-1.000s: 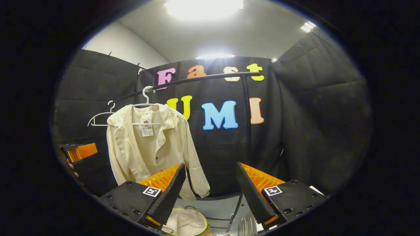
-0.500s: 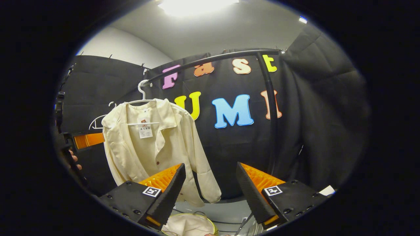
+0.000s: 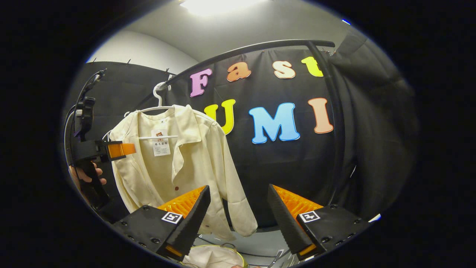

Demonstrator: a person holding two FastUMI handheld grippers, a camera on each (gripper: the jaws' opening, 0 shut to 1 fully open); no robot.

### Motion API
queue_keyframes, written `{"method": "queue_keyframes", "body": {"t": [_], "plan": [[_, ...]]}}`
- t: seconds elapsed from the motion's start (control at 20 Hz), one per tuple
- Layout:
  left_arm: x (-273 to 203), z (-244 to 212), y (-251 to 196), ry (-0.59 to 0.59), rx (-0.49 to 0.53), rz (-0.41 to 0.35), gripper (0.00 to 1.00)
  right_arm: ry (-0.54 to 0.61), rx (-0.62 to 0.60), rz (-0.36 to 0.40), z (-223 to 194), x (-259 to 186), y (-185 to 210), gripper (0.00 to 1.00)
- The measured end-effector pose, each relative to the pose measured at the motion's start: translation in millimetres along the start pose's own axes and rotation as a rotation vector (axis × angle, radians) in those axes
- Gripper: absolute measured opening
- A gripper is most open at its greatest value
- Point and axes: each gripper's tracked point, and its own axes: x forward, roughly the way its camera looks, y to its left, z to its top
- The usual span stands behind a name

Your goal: Grasp the clothes on the hanger with both hands and then place them into the laundry hamper below.

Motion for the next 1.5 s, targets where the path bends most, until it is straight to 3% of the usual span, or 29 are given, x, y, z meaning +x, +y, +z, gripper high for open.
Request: {"method": "queue_keyframes", "body": {"t": [0.65,0.7,0.8,0.9,1.0,1.1,1.15,1.5], "plan": [[44,-9,14,-0.006,0.11,0.181,0.9,0.092,0.011,0.111,-35,43,-2,0.98],[44,-8,16,-0.008,0.116,0.18,0.64,0.103,0.013,0.116,-39,45,-1,0.98],[41,-7,19,-0.01,0.129,0.183,0.58,0.138,0.018,0.134,-50,47,5,0.98],[35,-1,27,-0.031,0.124,0.183,0.19,0.156,0.018,0.163,-54,49,12,0.98],[34,-1,21,-0.028,0.1,0.119,0.06,0.152,0.0,0.186,-53,50,20,0.98],[28,0,26,-0.024,0.066,0.08,0.06,0.134,0.001,0.216,-45,47,37,0.98],[26,1,24,-0.017,0.054,0.052,0.01,0.119,0.001,0.234,-40,48,44,0.98],[14,7,24,-0.034,0.02,0.015,0.0,0.044,0.046,0.363,8,66,105,0.98]]}}
